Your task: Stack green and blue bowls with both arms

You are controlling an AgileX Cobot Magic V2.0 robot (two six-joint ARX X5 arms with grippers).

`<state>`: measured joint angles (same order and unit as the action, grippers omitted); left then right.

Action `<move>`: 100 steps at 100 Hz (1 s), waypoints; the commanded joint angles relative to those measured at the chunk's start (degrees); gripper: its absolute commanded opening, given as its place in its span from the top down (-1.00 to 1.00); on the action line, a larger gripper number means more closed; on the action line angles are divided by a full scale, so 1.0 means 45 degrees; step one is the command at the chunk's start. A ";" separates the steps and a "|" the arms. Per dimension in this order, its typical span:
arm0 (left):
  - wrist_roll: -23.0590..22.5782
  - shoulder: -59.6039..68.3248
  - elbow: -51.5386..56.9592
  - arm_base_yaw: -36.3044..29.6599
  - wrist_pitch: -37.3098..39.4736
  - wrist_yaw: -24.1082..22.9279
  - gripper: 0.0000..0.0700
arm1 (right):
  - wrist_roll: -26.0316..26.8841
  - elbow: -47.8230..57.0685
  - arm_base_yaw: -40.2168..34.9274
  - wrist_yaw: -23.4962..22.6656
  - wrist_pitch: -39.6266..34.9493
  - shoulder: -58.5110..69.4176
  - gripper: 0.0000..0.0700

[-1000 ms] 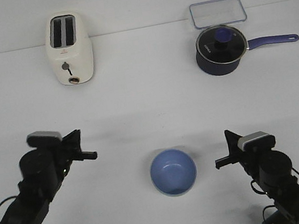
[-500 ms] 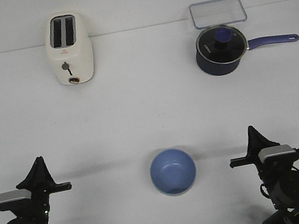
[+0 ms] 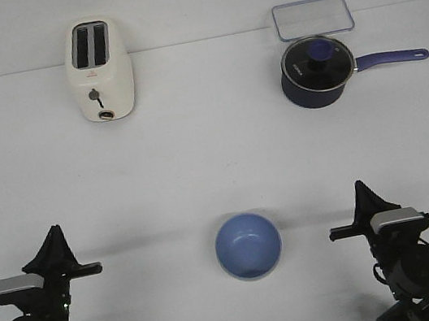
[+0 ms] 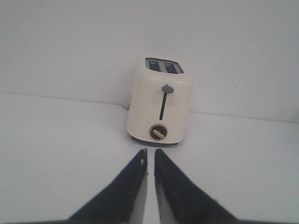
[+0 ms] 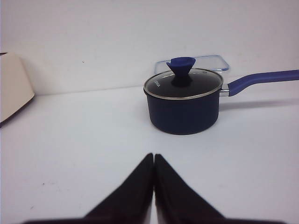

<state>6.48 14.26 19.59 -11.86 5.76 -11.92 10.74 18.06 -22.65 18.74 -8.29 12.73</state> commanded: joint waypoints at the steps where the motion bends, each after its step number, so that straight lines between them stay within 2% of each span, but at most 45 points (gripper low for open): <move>1: -0.0199 -0.0010 0.0126 -0.0015 0.0165 -0.0019 0.96 | -0.0083 -0.0015 -0.0029 0.0039 0.0136 0.0000 1.00; 21: -0.0427 -0.0486 -0.0238 0.0243 0.0068 0.0044 0.96 | -0.0083 -0.0015 -0.0029 0.0039 0.0136 0.0000 1.00; 34: -0.1141 -0.1394 -0.1603 0.1166 0.0121 0.1297 0.96 | -0.0083 -0.0015 -0.0029 0.0039 0.0136 0.0000 1.00; 60: -0.0865 -0.3177 -0.3701 0.2555 0.0194 0.2429 0.96 | -0.0083 -0.0015 -0.0029 0.0039 0.0141 0.0000 1.00; 78: -0.0850 -0.3133 -0.4182 0.2701 0.0442 0.2943 0.96 | -0.0083 -0.0015 -0.0029 0.0039 0.0228 0.0000 1.00; 100: -0.0860 -0.3104 -0.4177 0.2696 0.0408 0.2948 0.96 | -0.0083 -0.0015 -0.0029 0.0039 0.0228 0.0000 1.00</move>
<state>2.98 0.30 1.96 0.23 6.90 1.28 10.72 18.06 -22.65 18.83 -7.90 12.73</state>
